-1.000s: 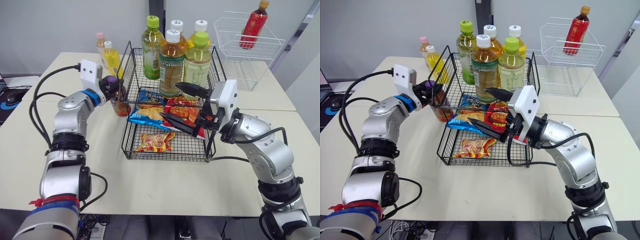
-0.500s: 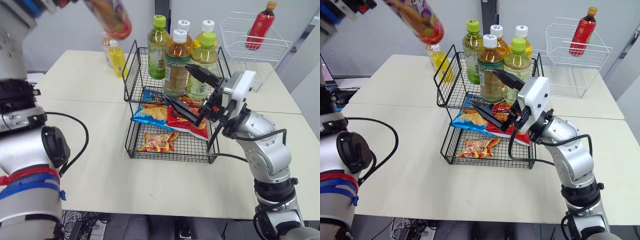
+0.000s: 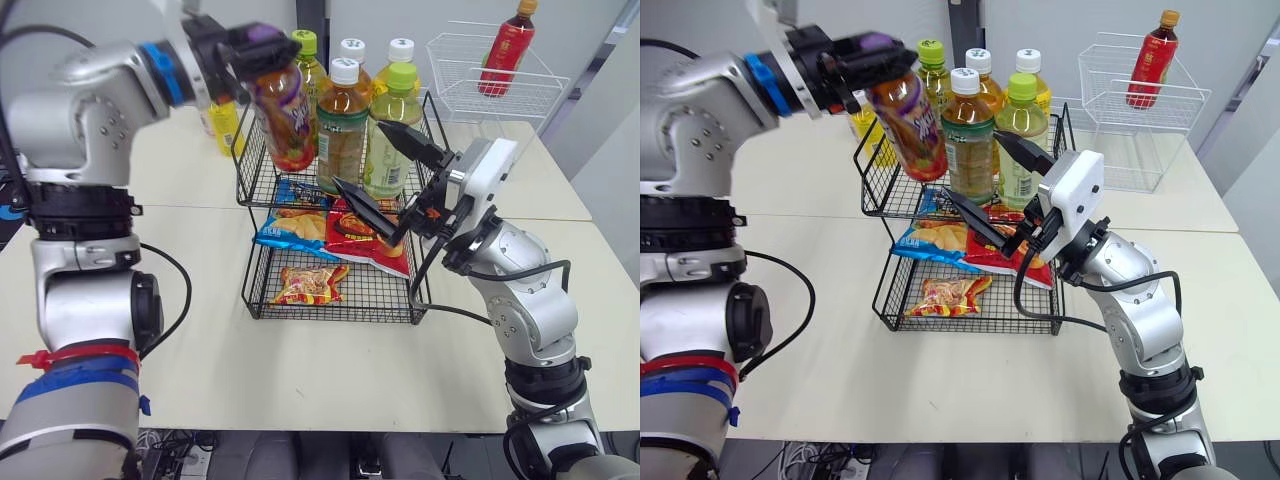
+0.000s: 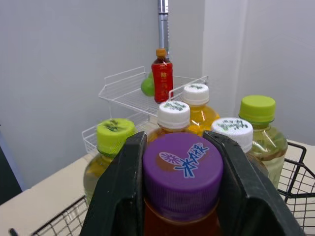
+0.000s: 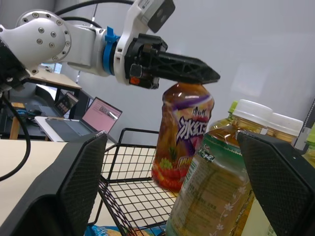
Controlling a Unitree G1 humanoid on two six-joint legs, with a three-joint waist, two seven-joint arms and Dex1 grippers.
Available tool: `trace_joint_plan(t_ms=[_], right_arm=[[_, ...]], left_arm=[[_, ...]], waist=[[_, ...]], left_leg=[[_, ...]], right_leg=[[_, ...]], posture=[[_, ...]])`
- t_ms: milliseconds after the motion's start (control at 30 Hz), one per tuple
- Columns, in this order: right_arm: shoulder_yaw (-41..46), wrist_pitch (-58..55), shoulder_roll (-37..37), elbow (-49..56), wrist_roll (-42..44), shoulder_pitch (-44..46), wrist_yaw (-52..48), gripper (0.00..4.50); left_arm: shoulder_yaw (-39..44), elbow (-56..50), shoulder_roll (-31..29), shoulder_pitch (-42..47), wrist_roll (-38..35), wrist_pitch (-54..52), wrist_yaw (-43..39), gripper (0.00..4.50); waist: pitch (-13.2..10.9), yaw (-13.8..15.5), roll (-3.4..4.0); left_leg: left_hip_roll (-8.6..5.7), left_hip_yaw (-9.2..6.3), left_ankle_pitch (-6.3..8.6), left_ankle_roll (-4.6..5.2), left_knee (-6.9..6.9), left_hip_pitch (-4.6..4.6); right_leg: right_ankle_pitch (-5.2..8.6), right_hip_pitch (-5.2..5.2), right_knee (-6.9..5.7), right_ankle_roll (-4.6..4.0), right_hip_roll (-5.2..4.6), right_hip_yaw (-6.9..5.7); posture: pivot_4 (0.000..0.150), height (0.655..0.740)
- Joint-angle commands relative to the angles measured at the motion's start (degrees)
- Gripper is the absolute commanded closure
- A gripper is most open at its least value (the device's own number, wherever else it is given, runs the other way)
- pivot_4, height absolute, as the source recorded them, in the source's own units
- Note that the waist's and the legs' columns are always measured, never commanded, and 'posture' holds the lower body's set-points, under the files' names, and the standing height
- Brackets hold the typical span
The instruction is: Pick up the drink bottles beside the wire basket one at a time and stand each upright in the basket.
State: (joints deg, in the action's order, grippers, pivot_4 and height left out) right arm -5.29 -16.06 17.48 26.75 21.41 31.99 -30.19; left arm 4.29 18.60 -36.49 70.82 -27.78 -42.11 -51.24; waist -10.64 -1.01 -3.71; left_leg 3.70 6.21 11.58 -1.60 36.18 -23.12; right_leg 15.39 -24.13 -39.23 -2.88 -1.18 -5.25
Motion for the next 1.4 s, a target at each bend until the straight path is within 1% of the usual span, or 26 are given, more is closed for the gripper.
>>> trace_joint_plan(t_ms=[33,67,133,167,267,333,400,433,500,567,700,833,967,1067,1167,1267,1400], right_arm=[[1.5,0.7,0.1,2.3,-0.2,0.1,0.9,0.00],[1.5,0.7,0.2,2.4,-0.2,0.0,1.0,0.00],[1.5,0.6,0.2,2.4,-0.2,0.0,1.3,0.00],[1.5,0.6,0.2,2.5,-0.2,0.0,1.3,0.00],[1.7,0.5,0.0,2.3,0.1,-0.1,1.8,0.00],[2.1,0.7,-0.2,2.1,0.4,-0.1,2.2,0.00],[3.4,1.3,-0.4,1.8,0.8,0.2,2.8,0.00],[4.2,1.9,-0.5,1.5,0.8,0.5,3.2,0.00],[6.4,3.4,-0.9,0.8,0.7,1.3,4.4,0.00],[8.0,4.6,-1.3,0.2,0.6,1.9,5.2,0.00],[16.7,7.6,-0.5,-5.9,1.0,5.1,9.6,0.00],[22.4,9.3,3.1,-15.6,-1.2,5.2,11.7,0.00],[25.6,10.3,5.6,-26.1,-2.3,3.8,12.9,0.00],[25.0,14.9,8.0,-37.0,-5.5,0.7,10.3,0.00],[23.5,17.8,8.8,-44.4,-6.4,-1.3,6.8,0.00],[22.1,18.1,8.9,-48.4,-5.9,-3.1,2.4,0.00],[21.2,17.9,9.0,-50.8,-5.8,-5.1,-0.2,0.00]], left_arm=[[0.6,-0.9,0.4,1.6,0.4,0.7,0.6,3.13],[0.4,-0.5,0.5,1.6,0.8,1.0,0.6,3.13],[0.2,0.0,0.5,1.5,1.4,2.2,0.0,2.41],[0.1,0.1,0.4,1.4,1.7,2.5,-0.2,2.23],[0.7,0.5,0.2,1.5,1.7,2.5,-0.4,1.36],[2.0,0.4,-0.3,1.8,1.1,2.0,-0.1,0.76],[5.1,-0.3,-1.0,1.6,-0.4,2.2,0.9,0.20],[7.4,-0.8,-1.1,1.3,-1.8,2.5,1.6,0.01],[10.6,-2.3,-1.5,-0.1,-3.3,2.7,3.1,0.01],[11.8,-3.7,-1.8,-1.3,-3.6,3.0,4.0,0.01],[19.3,-7.2,-3.5,-8.4,-3.4,4.9,10.7,0.01],[23.6,-10.5,-5.4,-20.6,-0.3,9.9,14.6,0.01],[26.5,-12.2,-5.6,-31.5,1.5,14.3,17.2,0.01],[26.4,-12.7,-4.3,-42.3,4.3,18.0,18.4,0.01],[25.7,-12.2,-2.3,-48.2,6.1,20.6,20.9,0.01],[25.1,-11.5,-0.6,-52.6,6.8,22.5,21.3,0.01],[23.7,-10.5,0.1,-56.0,7.9,23.5,21.3,0.01]], waist=[[0.0,0.0,-0.01],[0.0,0.0,0.02],[0.0,0.0,0.03],[0.0,-0.1,0.03],[0.0,-0.1,0.03],[0.0,-0.1,0.03],[0.0,-0.1,0.03],[0.0,-0.2,0.03],[0.0,-0.4,0.03],[0.0,-0.4,0.03],[0.0,-0.5,0.05],[0.1,-0.6,0.08],[0.1,-0.5,0.08],[0.1,-0.6,0.12],[0.1,-0.5,0.13],[0.1,-0.7,0.14],[0.1,-0.7,0.14]], left_leg=[[0.01,0.00,0.00,0.00,0.00,0.00],[0.02,-0.02,0.00,0.00,0.01,-0.02],[-0.01,0.02,0.00,0.00,-0.02,0.08],[0.00,0.02,0.00,0.00,-0.02,0.08],[0.00,0.02,0.00,0.00,-0.02,0.10],[0.00,0.02,0.00,0.00,-0.01,0.09],[0.00,0.02,0.00,0.00,-0.01,0.10],[0.00,0.02,0.00,0.00,-0.01,0.09],[0.00,0.02,0.00,0.00,-0.01,0.09],[0.00,0.02,0.00,0.00,-0.01,0.10],[-0.02,0.07,0.00,-0.01,0.00,0.20],[0.00,0.12,0.00,-0.01,-0.03,0.27],[0.02,0.14,0.00,-0.01,-0.04,0.23],[0.00,0.20,0.00,0.00,-0.08,0.29],[0.01,0.21,0.02,0.03,-0.10,0.26],[0.03,0.20,0.10,0.17,-0.10,0.23],[0.04,0.19,0.13,0.21,-0.10,0.27]], right_leg=[[0.00,-0.01,0.00,0.00,0.00,0.00],[0.00,-0.02,0.00,0.00,0.01,-0.03],[0.00,0.04,-0.01,0.00,0.00,0.03],[0.00,0.03,-0.02,0.00,0.01,0.03],[0.00,0.04,-0.06,0.00,0.01,0.04],[0.00,0.04,-0.07,0.00,0.00,0.04],[0.00,0.03,-0.07,0.00,0.00,0.05],[0.00,0.03,-0.08,0.00,0.00,0.05],[0.00,0.02,-0.09,0.00,0.00,0.05],[0.00,0.03,-0.09,0.00,0.00,0.06],[0.00,0.06,-0.22,0.00,-0.03,0.12],[0.00,0.07,-0.26,-0.01,-0.03,0.16],[-0.01,0.06,-0.26,-0.02,-0.05,0.11],[0.00,0.10,-0.21,-0.01,-0.07,0.16],[0.00,0.09,-0.17,-0.01,-0.07,0.15],[-0.01,0.05,-0.20,0.00,-0.06,0.12],[0.00,0.07,-0.22,0.00,-0.06,0.11]], posture=[[0.150,0.7400],[0.150,0.7400],[0.150,0.7400],[0.150,0.7400],[0.150,0.7400],[0.150,0.7400],[0.150,0.7400],[0.150,0.7400],[0.150,0.7400],[0.150,0.7400],[0.150,0.7400],[0.150,0.7400],[0.150,0.7400],[0.150,0.7400],[0.150,0.7400],[0.150,0.7400],[0.150,0.7400]])
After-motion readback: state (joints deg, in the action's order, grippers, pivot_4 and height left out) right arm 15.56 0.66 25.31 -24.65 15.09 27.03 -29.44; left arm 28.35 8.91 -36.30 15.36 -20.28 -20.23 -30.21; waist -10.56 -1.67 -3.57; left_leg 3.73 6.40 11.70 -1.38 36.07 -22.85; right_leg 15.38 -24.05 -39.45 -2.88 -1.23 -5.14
